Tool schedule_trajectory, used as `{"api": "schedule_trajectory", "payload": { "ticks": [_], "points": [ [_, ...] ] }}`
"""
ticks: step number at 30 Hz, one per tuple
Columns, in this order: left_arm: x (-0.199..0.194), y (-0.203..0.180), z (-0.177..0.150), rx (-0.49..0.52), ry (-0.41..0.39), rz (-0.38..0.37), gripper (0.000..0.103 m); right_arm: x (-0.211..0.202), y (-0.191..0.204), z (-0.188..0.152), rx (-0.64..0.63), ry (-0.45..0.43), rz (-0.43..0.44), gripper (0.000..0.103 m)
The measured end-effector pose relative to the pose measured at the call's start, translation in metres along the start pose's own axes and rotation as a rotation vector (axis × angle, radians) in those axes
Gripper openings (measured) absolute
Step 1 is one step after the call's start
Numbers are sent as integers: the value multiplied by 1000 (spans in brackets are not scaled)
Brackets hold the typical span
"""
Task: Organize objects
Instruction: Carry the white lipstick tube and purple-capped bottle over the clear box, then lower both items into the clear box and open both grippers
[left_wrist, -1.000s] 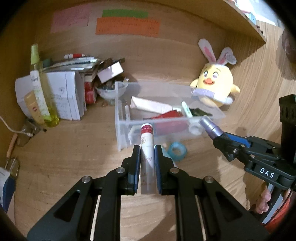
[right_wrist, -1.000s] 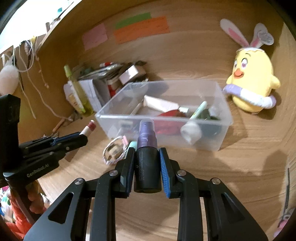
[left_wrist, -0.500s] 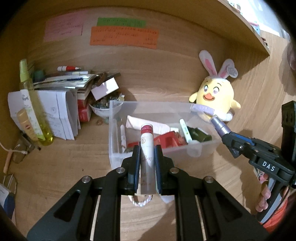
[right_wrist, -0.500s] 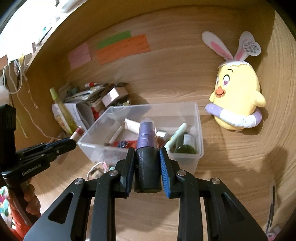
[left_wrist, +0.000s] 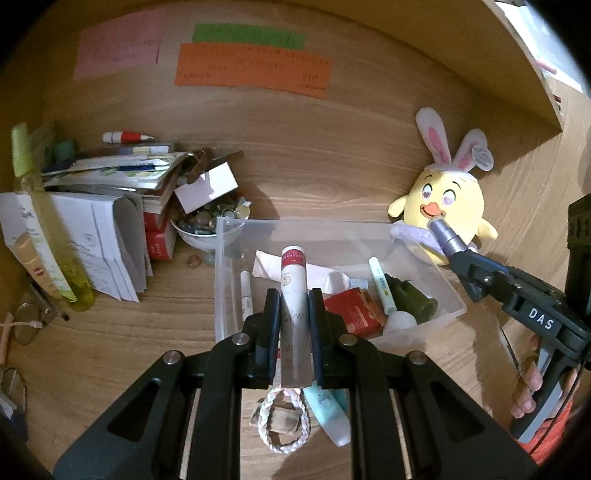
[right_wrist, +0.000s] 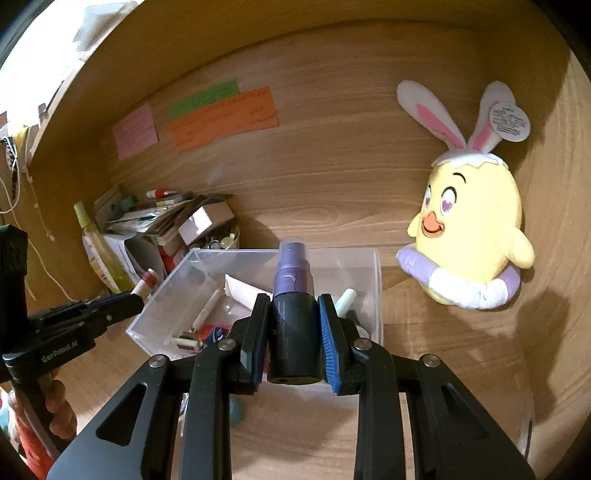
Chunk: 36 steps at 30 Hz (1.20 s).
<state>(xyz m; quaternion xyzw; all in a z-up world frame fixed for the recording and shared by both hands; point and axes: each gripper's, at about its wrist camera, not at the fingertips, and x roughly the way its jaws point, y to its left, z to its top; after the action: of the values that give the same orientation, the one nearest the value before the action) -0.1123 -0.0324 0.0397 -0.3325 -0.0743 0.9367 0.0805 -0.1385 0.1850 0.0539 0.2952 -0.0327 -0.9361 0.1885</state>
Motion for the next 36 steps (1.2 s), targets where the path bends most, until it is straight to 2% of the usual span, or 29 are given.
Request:
{"api": "schedule_trajectory", "payload": {
  "ticks": [7,20,30,32,36],
  "points": [
    [14,-1,6,10,20,6,14,26,2,3,-5,52,10,24],
    [56,10,1,-5,117,25,14,71,2,-9,-6,162,3,24],
    [64,6,-4,36,127,46,14,85,5,-16,-39,203,-29,24],
    [64,6,-4,38,131,47,15,87,5,-17,-42,211,-29,24],
    [59,7,-4,26,129,35,24,88,6,-18,-45,217,-43,24]
  ]
}}
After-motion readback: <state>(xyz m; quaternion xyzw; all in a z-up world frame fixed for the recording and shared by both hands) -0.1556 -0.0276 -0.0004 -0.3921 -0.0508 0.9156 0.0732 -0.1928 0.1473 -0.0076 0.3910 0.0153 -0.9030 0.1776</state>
